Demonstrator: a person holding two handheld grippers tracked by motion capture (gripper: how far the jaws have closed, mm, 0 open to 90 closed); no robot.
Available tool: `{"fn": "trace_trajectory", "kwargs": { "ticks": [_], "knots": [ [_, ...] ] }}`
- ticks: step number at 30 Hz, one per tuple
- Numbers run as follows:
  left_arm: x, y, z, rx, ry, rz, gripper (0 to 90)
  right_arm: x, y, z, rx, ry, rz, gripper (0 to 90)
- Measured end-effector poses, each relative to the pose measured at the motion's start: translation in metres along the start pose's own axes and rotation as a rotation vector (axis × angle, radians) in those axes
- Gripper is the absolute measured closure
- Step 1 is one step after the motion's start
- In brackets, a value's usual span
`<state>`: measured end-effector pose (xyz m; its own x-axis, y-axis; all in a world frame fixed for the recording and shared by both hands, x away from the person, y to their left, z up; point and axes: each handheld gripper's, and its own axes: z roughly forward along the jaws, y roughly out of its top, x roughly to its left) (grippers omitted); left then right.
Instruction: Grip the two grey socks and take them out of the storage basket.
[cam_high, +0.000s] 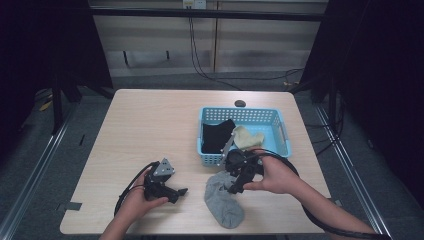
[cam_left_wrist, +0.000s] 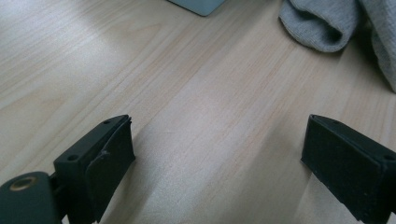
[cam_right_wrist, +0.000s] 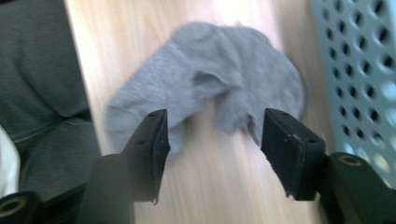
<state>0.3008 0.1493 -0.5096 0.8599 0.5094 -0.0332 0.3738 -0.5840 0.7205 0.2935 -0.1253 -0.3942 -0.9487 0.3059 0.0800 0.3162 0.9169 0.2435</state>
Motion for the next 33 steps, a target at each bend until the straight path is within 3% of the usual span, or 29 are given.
{"fn": "trace_trajectory", "kwargs": {
  "ticks": [8,13,18,25,30,33],
  "knots": [
    [0.0,0.0,0.0,0.0,0.0,0.0,8.4,-0.007,-0.028,-0.006,-0.056,-0.034,0.075,32.9],
    [0.0,0.0,0.0,0.0,0.0,0.0,8.3,-0.009,-0.046,-0.007,-0.076,-0.044,0.097,30.2],
    [0.0,0.0,0.0,0.0,0.0,0.0,8.3,-0.009,-0.064,-0.001,-0.048,-0.084,0.124,28.6],
    [0.0,0.0,0.0,0.0,0.002,0.002,8.3,-0.012,-0.086,0.009,-0.082,-0.085,0.188,28.3],
    [0.0,0.0,0.0,0.0,0.002,0.002,8.3,-0.013,-0.101,0.012,-0.119,-0.116,0.207,28.4],
    [0.0,0.0,0.0,0.0,0.0,0.0,8.3,-0.014,-0.109,0.015,-0.127,-0.101,0.221,28.2]
  ]
}}
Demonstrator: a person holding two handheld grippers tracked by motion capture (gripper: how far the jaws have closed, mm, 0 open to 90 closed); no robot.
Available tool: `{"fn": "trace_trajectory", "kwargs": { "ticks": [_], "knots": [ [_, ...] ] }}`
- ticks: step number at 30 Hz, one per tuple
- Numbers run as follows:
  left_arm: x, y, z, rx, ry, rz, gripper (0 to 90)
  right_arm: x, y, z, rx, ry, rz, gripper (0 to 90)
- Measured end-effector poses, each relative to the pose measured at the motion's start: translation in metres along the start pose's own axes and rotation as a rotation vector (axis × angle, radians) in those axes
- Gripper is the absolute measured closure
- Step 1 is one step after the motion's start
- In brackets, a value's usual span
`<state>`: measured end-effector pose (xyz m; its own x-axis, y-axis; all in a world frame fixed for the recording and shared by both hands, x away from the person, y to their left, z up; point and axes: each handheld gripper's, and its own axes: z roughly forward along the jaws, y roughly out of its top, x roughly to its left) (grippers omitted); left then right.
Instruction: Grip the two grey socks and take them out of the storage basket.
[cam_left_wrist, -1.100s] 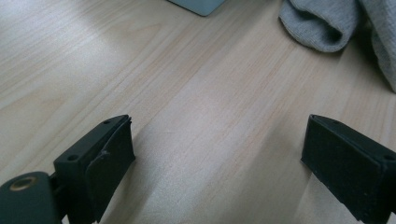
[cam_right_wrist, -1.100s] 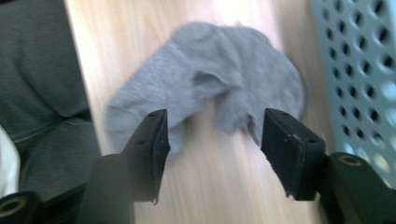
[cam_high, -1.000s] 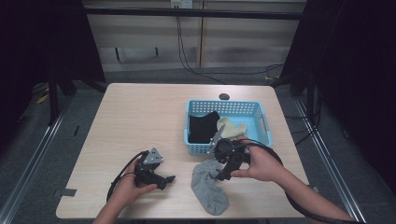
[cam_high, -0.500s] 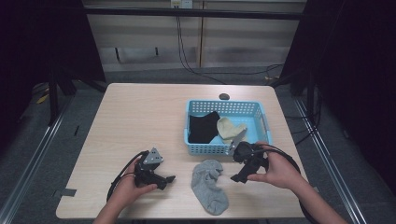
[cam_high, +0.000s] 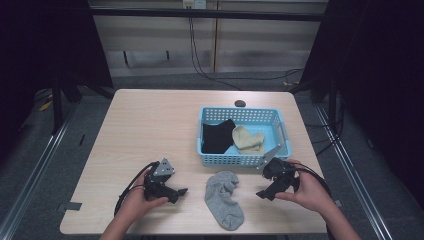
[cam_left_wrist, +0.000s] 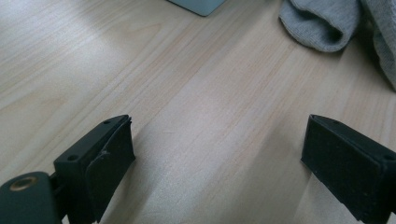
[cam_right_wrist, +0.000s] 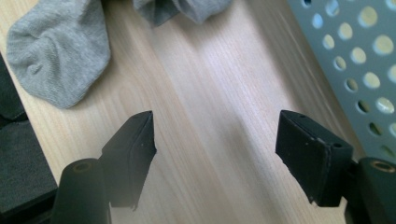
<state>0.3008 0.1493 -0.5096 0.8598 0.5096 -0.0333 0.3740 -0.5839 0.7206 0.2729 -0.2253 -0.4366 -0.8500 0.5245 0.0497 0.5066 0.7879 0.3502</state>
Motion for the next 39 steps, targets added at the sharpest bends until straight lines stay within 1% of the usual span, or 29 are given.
{"fn": "trace_trajectory", "kwargs": {
  "ticks": [1,2,4,5,8,10,13,14,15,16,18,21,22,23,26,27,28,29,30,31,35,38,39],
  "knots": [
    [0.0,0.0,0.0,0.0,0.0,0.0,8.3,-0.001,-0.002,0.0,-0.006,0.0,0.015,27.9],
    [0.0,0.0,0.0,0.0,0.0,0.0,8.3,-0.002,-0.003,0.001,-0.011,0.002,0.003,27.9],
    [0.0,0.0,0.0,0.0,0.001,0.002,8.3,-0.001,-0.006,0.003,-0.009,0.008,0.022,27.5],
    [0.0,0.0,0.0,0.0,0.0,0.0,8.3,-0.002,-0.006,0.004,-0.009,0.006,0.007,27.3],
    [0.0,0.0,0.0,0.0,0.0,0.0,8.3,-0.002,-0.008,0.007,-0.004,0.005,0.008,26.8],
    [0.0,0.0,0.0,0.0,0.001,0.002,8.3,-0.003,-0.01,0.009,-0.007,0.007,-0.004,26.7],
    [0.0,0.0,0.0,0.0,0.0,0.0,8.3,-0.002,-0.013,0.012,-0.011,0.0,-0.006,26.1],
    [0.0,0.0,0.0,0.0,0.002,0.002,8.3,-0.003,-0.014,0.014,-0.015,-0.006,-0.018,26.1],
    [0.0,0.0,0.0,0.001,0.001,0.002,8.3,-0.003,-0.015,0.015,-0.015,-0.004,-0.016,26.1],
    [0.0,0.0,0.0,0.0,0.0,0.0,8.3,-0.004,-0.016,0.016,-0.028,-0.001,-0.022,26.2],
    [0.0,0.0,0.0,0.0,0.0,0.0,8.3,-0.005,-0.02,0.021,-0.056,0.014,-0.016,25.7],
    [0.0,0.0,0.0,0.0,0.0,0.0,8.3,-0.008,-0.027,0.031,-0.11,0.033,-0.022,24.1],
    [0.0,0.0,0.0,0.001,0.001,0.002,8.3,-0.01,-0.029,0.035,-0.114,0.036,-0.035,24.1],
    [0.0,0.0,0.0,0.001,0.001,0.002,8.3,-0.011,-0.03,0.037,-0.107,0.038,-0.03,21.3],
    [0.0,0.0,0.0,0.001,0.0,0.0,8.3,-0.013,-0.033,0.039,-0.154,0.047,-0.026,20.7],
    [0.0,0.0,0.0,0.001,0.001,0.001,8.3,-0.015,-0.035,0.04,-0.172,0.048,-0.031,20.0],
    [0.0,0.0,0.0,0.0,0.0,0.0,8.3,-0.015,-0.036,0.042,-0.196,0.033,-0.043,19.0],
    [0.0,0.0,0.0,0.0,0.0,0.0,8.3,-0.015,-0.038,0.043,-0.208,0.018,-0.051,18.0],
    [0.0,0.0,0.0,0.001,0.002,0.002,8.3,-0.015,-0.038,0.044,-0.215,0.004,-0.055,16.8],
    [0.0,0.0,0.0,0.001,0.0,0.0,8.3,-0.015,-0.039,0.044,-0.224,0.011,-0.05,16.3],
    [0.0,0.0,0.0,0.001,0.0,0.0,8.3,-0.016,-0.041,0.045,-0.242,0.008,-0.05,14.8],
    [0.0,0.0,0.0,0.001,0.0,0.0,8.3,-0.016,-0.041,0.045,-0.242,0.001,-0.053,14.8],
    [0.0,0.0,0.0,0.0,0.002,0.002,8.3,-0.016,-0.041,0.046,-0.246,0.007,-0.054,14.8]
  ]
}}
